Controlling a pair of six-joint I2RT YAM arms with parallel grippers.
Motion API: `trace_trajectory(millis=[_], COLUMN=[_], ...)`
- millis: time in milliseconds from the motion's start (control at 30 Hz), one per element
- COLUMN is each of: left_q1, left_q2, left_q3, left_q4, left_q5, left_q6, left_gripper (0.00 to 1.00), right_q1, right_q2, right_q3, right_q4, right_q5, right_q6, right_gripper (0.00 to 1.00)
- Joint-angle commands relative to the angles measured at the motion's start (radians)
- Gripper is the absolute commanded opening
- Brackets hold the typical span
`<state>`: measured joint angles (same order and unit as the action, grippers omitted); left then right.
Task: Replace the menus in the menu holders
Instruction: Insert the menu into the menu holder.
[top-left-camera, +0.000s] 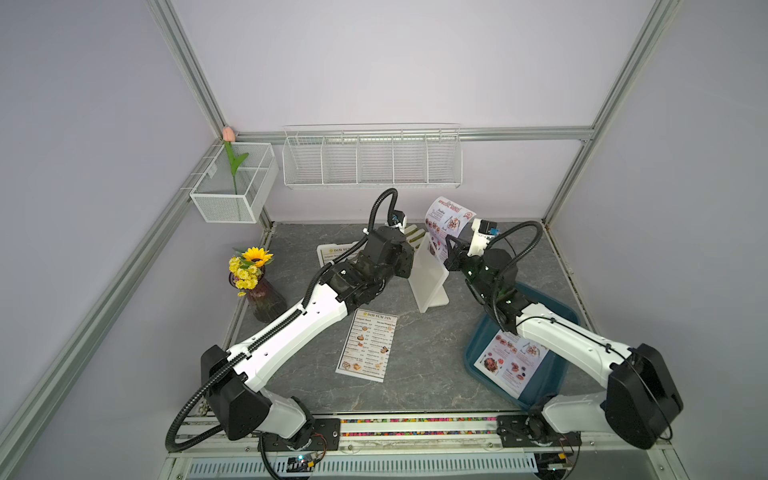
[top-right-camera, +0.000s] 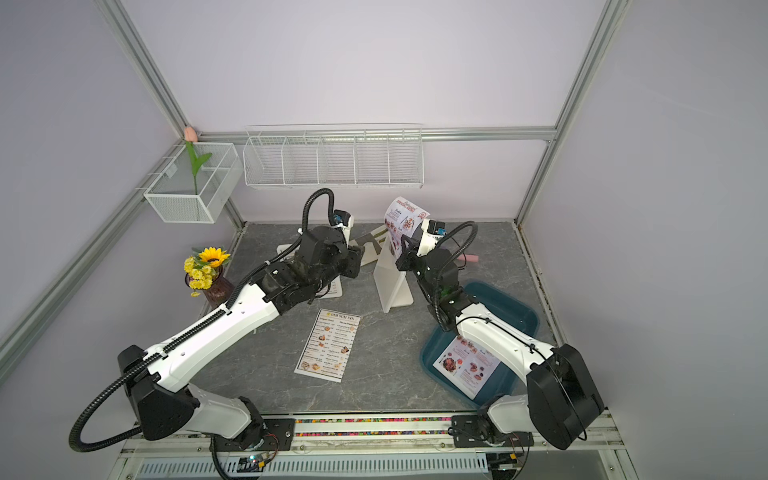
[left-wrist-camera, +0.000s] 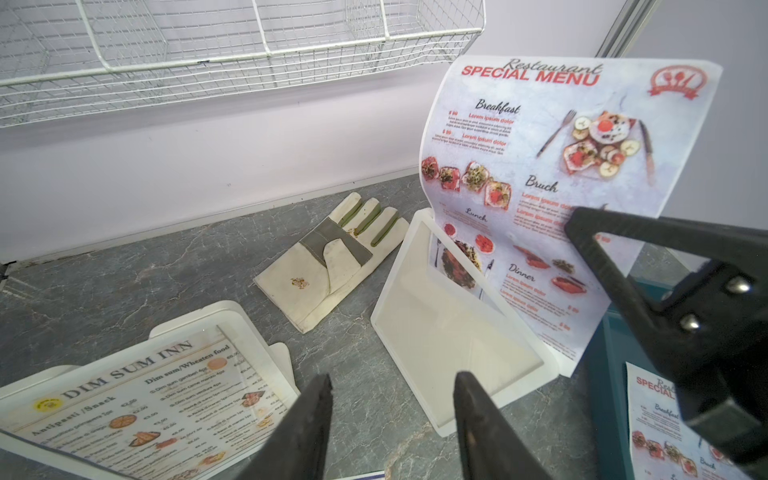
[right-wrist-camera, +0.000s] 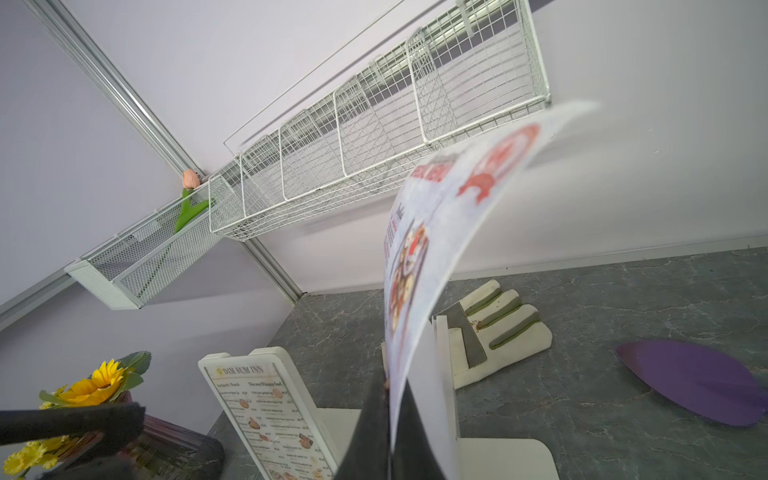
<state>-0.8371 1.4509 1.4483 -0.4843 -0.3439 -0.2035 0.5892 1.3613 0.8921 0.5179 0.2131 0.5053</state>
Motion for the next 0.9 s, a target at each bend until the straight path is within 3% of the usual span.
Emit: trace_trajectory(millis=[0,500,867], left_q1=[-0.001,-0.002,-0.002], left_q2=[-0.020,-0.052,-0.078], left_q3=[-0.015,-0.043,-0.067], left_q4=[0.010,0.012,0.016], left_q5=[-0.006,-0.013,-0.019], left_q6=[-0.005,-0.014,-0.021], left_gripper=[0.50,0.50,0.50], right_q1=[0.011,0.041,0.045], right_q2=[-0.009,-0.018,0.009], right_q3=[0.002,0.008,0.038], right_q4=[-0.014,-0.010,0.031], right_q5=[0.025,0.069,0.081], right_q6=[-0.016,-0.057,0.027], right_gripper=[0.07,0.07,0.07])
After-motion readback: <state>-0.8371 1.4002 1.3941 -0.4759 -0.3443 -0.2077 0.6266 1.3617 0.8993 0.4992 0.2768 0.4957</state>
